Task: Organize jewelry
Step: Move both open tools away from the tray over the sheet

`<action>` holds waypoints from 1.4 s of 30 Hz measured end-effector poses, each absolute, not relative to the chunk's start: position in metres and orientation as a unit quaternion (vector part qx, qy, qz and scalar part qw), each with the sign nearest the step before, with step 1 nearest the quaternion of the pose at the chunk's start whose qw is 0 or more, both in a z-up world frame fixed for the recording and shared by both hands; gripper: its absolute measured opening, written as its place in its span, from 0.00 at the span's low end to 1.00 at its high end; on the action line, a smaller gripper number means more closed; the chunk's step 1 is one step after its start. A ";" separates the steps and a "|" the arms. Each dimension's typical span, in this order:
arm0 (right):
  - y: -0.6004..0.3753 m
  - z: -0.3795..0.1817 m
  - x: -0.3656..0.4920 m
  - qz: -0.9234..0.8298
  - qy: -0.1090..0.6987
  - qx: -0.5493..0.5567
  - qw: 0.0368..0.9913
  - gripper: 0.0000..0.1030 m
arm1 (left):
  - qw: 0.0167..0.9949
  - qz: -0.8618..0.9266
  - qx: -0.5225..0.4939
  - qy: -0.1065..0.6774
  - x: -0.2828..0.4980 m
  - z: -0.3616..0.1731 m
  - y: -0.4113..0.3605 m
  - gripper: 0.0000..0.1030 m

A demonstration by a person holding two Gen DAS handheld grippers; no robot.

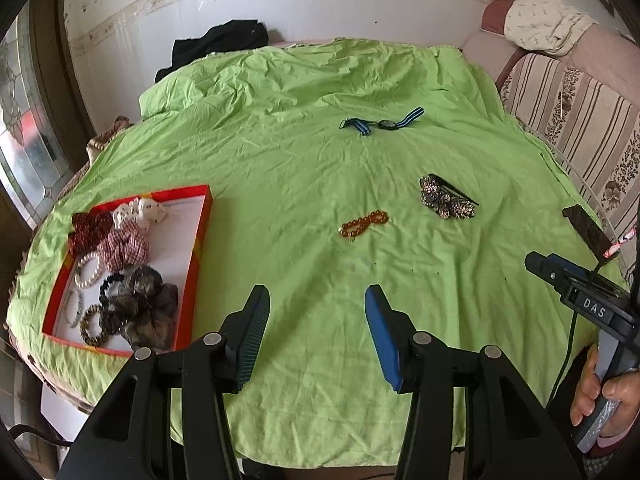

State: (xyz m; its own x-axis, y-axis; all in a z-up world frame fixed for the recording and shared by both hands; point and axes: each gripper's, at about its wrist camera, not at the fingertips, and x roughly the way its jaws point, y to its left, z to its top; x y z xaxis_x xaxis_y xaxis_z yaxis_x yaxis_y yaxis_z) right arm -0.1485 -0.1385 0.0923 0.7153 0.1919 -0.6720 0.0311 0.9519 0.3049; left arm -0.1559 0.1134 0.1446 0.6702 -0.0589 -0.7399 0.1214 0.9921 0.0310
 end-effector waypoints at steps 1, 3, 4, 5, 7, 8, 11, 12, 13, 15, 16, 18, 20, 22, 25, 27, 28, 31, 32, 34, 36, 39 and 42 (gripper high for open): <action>-0.137 0.092 -0.150 0.043 0.376 0.146 0.914 0.62 | 0.912 -0.048 0.037 0.405 -0.157 0.143 0.115 0.47; -0.134 0.092 -0.152 0.045 0.378 0.143 0.914 0.62 | 0.912 -0.046 0.035 0.407 -0.158 0.141 0.118 0.47; -0.132 0.091 -0.153 0.045 0.379 0.142 0.913 0.62 | 0.911 -0.045 0.034 0.408 -0.160 0.140 0.119 0.47; -0.129 0.092 -0.153 0.047 0.380 0.138 0.913 0.62 | 0.911 -0.043 0.033 0.408 -0.161 0.139 0.121 0.47; -0.124 0.093 -0.153 0.049 0.381 0.129 0.914 0.62 | 0.912 -0.039 0.032 0.407 -0.163 0.137 0.123 0.47; -0.121 0.093 -0.153 0.050 0.382 0.124 0.915 0.62 | 0.912 -0.038 0.031 0.407 -0.164 0.137 0.125 0.47; -0.113 0.094 -0.153 0.054 0.384 0.116 0.914 0.62 | 0.913 -0.033 0.032 0.406 -0.165 0.134 0.128 0.47; -0.111 0.094 -0.153 0.055 0.385 0.115 0.914 0.62 | 0.913 -0.031 0.033 0.405 -0.166 0.133 0.130 0.47; -0.109 0.093 -0.153 0.055 0.386 0.112 0.914 0.62 | 0.913 -0.030 0.034 0.405 -0.166 0.133 0.131 0.47; -0.105 0.092 -0.153 0.056 0.388 0.107 0.914 0.62 | 0.913 -0.026 0.036 0.407 -0.166 0.130 0.132 0.47; -0.103 0.091 -0.153 0.056 0.389 0.104 0.914 0.62 | 0.912 -0.025 0.035 0.407 -0.166 0.129 0.133 0.47; -0.099 0.089 -0.153 0.056 0.393 0.097 0.913 0.62 | 0.912 -0.024 0.034 0.409 -0.165 0.127 0.134 0.47; -0.095 0.086 -0.152 0.058 0.396 0.093 0.912 0.62 | 0.911 -0.022 0.035 0.410 -0.165 0.125 0.135 0.47; -0.091 0.084 -0.152 0.059 0.401 0.086 0.910 0.62 | 0.911 -0.020 0.037 0.410 -0.164 0.123 0.134 0.47; -0.086 0.082 -0.151 0.058 0.403 0.070 0.911 0.63 | 0.910 -0.018 0.039 0.412 -0.163 0.120 0.135 0.47; -0.082 0.081 -0.151 0.057 0.403 0.059 0.911 0.63 | 0.910 -0.014 0.043 0.413 -0.163 0.118 0.134 0.47; -0.081 0.080 -0.150 0.057 0.404 0.057 0.911 0.63 | 0.910 -0.011 0.046 0.412 -0.162 0.116 0.134 0.47; -0.079 0.077 -0.149 0.058 0.408 0.052 0.910 0.64 | 0.909 -0.004 0.052 0.413 -0.160 0.114 0.134 0.47; -0.078 0.076 -0.149 0.058 0.410 0.051 0.909 0.64 | 0.909 -0.003 0.053 0.414 -0.160 0.113 0.134 0.47; -0.078 0.074 -0.148 0.058 0.412 0.049 0.908 0.64 | 0.907 -0.002 0.052 0.417 -0.159 0.111 0.136 0.47; -0.077 0.073 -0.147 0.057 0.415 0.049 0.907 0.64 | 0.906 -0.001 0.052 0.420 -0.158 0.109 0.138 0.47; -0.077 0.070 -0.146 0.055 0.418 0.050 0.905 0.64 | 0.903 0.001 0.052 0.426 -0.156 0.105 0.139 0.47; -0.077 0.069 -0.144 0.055 0.420 0.051 0.904 0.65 | 0.900 0.000 0.051 0.432 -0.155 0.102 0.140 0.47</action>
